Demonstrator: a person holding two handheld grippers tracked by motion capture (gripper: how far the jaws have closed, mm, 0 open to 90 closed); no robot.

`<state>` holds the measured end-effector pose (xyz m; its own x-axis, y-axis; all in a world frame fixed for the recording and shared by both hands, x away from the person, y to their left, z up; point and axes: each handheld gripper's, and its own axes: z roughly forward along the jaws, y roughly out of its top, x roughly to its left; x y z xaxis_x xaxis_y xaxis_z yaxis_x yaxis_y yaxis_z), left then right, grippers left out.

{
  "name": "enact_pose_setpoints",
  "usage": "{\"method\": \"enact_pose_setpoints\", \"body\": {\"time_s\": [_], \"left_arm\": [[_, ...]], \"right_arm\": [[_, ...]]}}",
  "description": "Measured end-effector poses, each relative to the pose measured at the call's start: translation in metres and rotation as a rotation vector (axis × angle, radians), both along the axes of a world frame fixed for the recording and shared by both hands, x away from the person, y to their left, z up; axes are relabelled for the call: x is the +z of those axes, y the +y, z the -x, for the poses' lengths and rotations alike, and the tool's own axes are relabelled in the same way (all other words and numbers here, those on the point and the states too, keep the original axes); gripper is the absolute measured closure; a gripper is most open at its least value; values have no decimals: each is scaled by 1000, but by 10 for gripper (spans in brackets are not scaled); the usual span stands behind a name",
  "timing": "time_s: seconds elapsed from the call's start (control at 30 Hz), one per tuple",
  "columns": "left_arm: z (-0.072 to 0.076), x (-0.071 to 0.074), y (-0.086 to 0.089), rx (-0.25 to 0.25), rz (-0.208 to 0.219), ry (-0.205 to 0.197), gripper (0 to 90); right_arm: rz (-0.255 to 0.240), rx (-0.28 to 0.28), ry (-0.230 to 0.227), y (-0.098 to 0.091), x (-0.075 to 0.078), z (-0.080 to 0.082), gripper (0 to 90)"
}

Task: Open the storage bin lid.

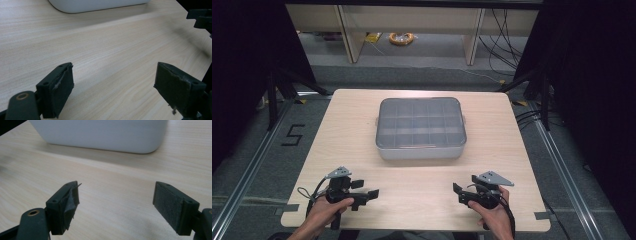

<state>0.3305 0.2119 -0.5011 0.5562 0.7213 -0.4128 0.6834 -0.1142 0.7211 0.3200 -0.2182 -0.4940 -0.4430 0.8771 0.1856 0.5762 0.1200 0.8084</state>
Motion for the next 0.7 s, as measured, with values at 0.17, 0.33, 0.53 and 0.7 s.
{"method": "enact_pose_setpoints", "body": {"time_s": [0.17, 0.33, 0.53, 0.7], "left_arm": [[-6, 0, 1, 16, 1, 0, 147], [-13, 0, 4, 33, -8, -6, 147], [-26, 2, 8, 58, 6, 0, 148], [-37, 6, 12, 92, 23, -22, 151]], "right_arm": [[-12, -4, -7, -3, 3, -8, 226], [-12, 4, 1, -4, 4, -12, 229], [-132, -2, 47, -7, 5, -22, 234], [-163, -24, 59, -15, 11, -34, 237]]}}
